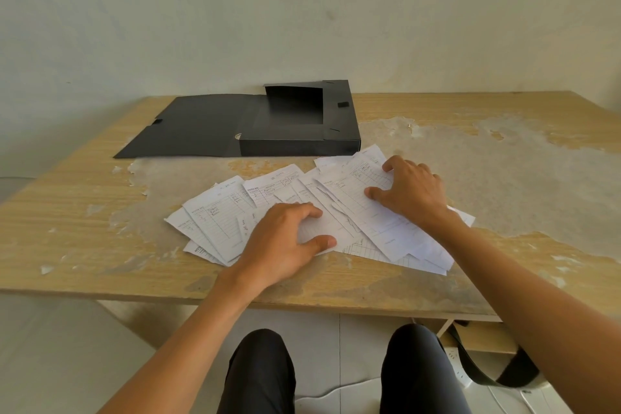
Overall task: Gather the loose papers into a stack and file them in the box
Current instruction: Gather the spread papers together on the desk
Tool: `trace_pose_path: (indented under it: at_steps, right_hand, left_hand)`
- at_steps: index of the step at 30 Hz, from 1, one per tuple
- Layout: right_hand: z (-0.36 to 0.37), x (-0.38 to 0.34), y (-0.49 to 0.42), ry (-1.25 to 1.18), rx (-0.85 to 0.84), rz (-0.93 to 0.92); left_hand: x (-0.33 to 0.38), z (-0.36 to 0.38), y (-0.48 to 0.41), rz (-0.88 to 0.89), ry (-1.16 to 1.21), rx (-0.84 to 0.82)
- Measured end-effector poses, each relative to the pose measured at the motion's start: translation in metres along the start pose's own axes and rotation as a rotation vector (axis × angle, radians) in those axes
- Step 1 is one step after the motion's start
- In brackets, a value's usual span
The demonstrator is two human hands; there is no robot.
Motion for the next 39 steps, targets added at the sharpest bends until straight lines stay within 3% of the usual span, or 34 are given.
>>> trace_pose_path:
  at_steps: [6, 13, 17, 20, 27, 31, 34, 36, 39]
  right_hand:
    - [-0.001, 0.0, 0.002, -0.031, -0.06, -0.029]
    - [0.001, 0.006, -0.004, -0.129, -0.137, -0.022]
    - [0.0, 0.016, -0.01, -0.394, -0.17, 0.034]
    - [0.0, 0.017, -0.011, -0.592, -0.285, 0.028]
    - [0.003, 0.016, -0.015, -0.515, -0.361, 0.001]
    - [0.002, 0.017, -0.017, -0.461, -0.313, -0.04]
    - [-0.001, 0.021, -0.015, -0.481, -0.313, -0.069]
    - [-0.003, 0.023, -0.014, -0.5, -0.321, -0.093]
    - [-0.005, 0.024, -0.015, -0.519, -0.325, -0.115]
  left_hand:
    - [0.012, 0.01, -0.001, 0.084, 0.1, -0.119]
    - [0.02, 0.02, -0.006, 0.131, 0.051, -0.258]
    - [0.022, 0.024, -0.008, 0.14, 0.066, -0.303]
    - [0.023, 0.028, -0.007, 0.15, 0.105, -0.331]
    - [0.03, 0.03, -0.007, 0.18, 0.157, -0.36]
    - [0.028, 0.018, -0.002, 0.167, 0.189, -0.197]
    - [0.009, 0.002, 0.0, 0.037, -0.077, 0.044]
    - [-0.006, 0.001, 0.0, -0.058, -0.19, 0.05]
    - [-0.012, 0.009, -0.002, -0.036, -0.144, -0.051]
Point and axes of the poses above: each hand's wrist, its own y-axis away from the middle knuckle, its own z-axis out of the palm, x = y × z, the point moved 6 cm from there along -y, towards the middle knuckle, and after that the axes turned 12 degrees about -x, right-handed, at the moved point
